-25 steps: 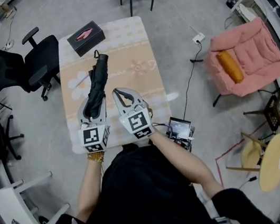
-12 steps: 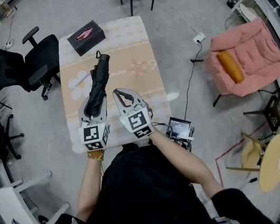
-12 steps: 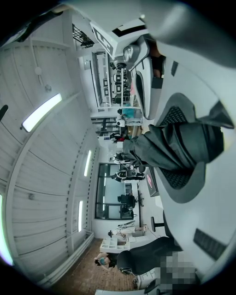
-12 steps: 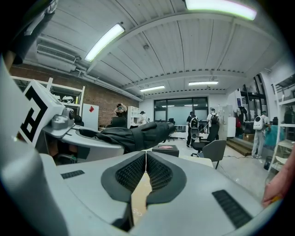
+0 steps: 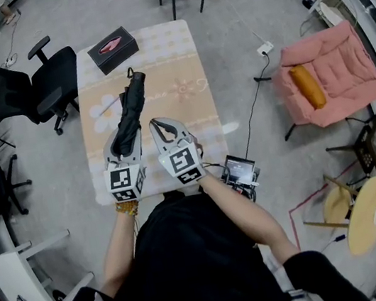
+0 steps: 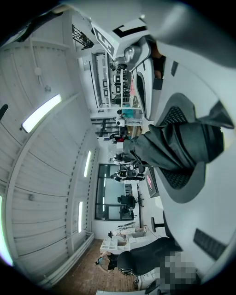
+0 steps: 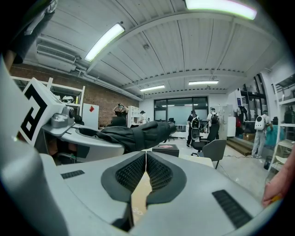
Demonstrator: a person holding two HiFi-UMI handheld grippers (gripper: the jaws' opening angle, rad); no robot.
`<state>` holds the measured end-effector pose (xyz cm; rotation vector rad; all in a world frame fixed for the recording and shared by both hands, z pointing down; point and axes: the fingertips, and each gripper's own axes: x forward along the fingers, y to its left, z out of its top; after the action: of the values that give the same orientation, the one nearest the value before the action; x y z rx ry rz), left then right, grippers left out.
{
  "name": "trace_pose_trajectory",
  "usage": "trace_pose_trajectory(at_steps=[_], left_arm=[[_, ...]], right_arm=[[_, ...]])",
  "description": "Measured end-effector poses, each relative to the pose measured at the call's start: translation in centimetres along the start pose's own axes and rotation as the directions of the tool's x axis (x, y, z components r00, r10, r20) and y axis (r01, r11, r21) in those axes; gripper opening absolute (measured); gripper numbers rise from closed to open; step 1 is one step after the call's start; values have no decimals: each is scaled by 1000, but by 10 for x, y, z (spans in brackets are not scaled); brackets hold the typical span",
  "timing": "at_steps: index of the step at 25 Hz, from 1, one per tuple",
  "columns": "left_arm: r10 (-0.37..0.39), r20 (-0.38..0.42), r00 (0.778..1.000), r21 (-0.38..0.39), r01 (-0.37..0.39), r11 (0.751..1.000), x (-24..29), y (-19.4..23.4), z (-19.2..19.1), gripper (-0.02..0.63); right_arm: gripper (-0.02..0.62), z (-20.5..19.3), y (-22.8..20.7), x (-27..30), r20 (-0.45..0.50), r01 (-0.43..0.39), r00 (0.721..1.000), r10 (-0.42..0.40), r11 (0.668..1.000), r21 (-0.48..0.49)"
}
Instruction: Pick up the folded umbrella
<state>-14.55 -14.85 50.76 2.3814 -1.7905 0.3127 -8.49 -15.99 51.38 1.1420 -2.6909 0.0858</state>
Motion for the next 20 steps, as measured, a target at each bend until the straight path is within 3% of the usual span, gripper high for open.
trace_pose_trajectory(at_steps=[20], left_arm=[[-7,-4,1000,-2,7,1000,-2,-2,-3,197]], right_arm=[[15,3,11,2,-5,-24,1000,24,998,-65]])
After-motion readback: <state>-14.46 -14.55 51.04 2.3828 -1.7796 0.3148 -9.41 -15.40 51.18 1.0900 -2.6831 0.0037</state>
